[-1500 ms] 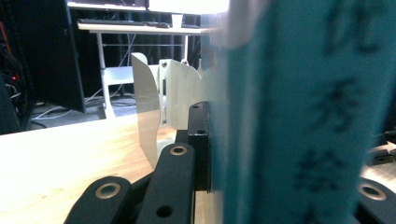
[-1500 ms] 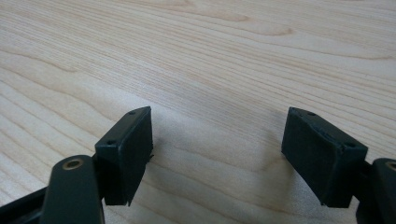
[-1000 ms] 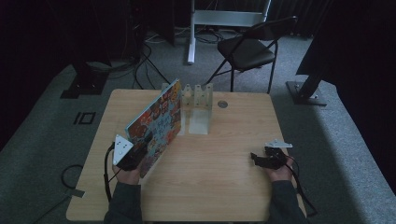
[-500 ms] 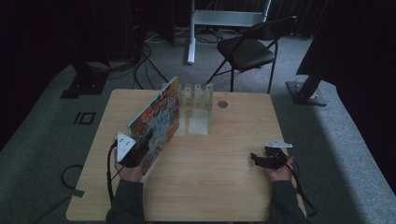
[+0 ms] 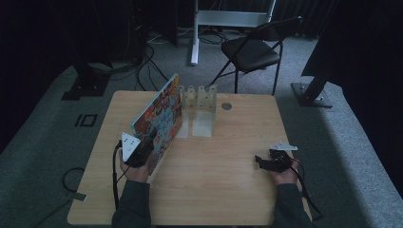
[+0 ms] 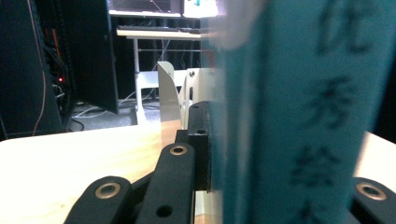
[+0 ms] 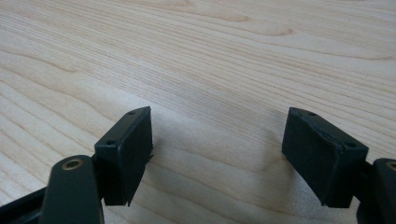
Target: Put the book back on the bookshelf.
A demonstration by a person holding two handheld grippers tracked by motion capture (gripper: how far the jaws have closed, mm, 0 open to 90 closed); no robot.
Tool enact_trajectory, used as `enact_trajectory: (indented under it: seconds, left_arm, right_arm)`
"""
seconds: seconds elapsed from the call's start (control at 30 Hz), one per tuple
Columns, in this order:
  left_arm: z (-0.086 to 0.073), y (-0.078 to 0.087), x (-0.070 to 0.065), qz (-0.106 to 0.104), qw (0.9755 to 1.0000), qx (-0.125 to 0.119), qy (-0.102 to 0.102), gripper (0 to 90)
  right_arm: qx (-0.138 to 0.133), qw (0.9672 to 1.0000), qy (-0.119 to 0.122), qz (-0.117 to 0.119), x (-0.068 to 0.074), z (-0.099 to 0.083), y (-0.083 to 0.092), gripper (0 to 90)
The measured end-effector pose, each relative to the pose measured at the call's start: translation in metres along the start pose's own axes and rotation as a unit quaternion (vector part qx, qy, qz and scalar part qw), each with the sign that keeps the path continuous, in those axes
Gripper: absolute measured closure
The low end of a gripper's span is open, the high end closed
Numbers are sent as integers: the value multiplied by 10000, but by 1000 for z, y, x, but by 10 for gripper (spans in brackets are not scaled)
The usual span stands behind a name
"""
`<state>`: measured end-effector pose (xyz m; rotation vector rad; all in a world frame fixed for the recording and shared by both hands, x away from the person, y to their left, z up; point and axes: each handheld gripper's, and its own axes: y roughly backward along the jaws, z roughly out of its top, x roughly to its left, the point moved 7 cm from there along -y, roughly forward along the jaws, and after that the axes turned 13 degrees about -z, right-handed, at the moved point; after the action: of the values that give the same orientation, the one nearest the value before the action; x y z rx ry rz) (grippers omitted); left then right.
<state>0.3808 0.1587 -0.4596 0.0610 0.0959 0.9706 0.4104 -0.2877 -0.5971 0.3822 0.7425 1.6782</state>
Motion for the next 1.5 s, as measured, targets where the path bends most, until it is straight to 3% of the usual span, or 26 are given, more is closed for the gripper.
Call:
enact_trajectory:
  seconds: [1.03, 1.5]
  left_arm:
    - [0, -27, 4, 497, 9987, 5, -64, 810]
    - [-1, -40, 2, 598, 9982, 16, -70, 810]
  right_arm:
    - [11, 10000, 0, 1, 0, 0, 0, 233]
    - [8, 10000, -1, 11, 0, 0, 0, 231]
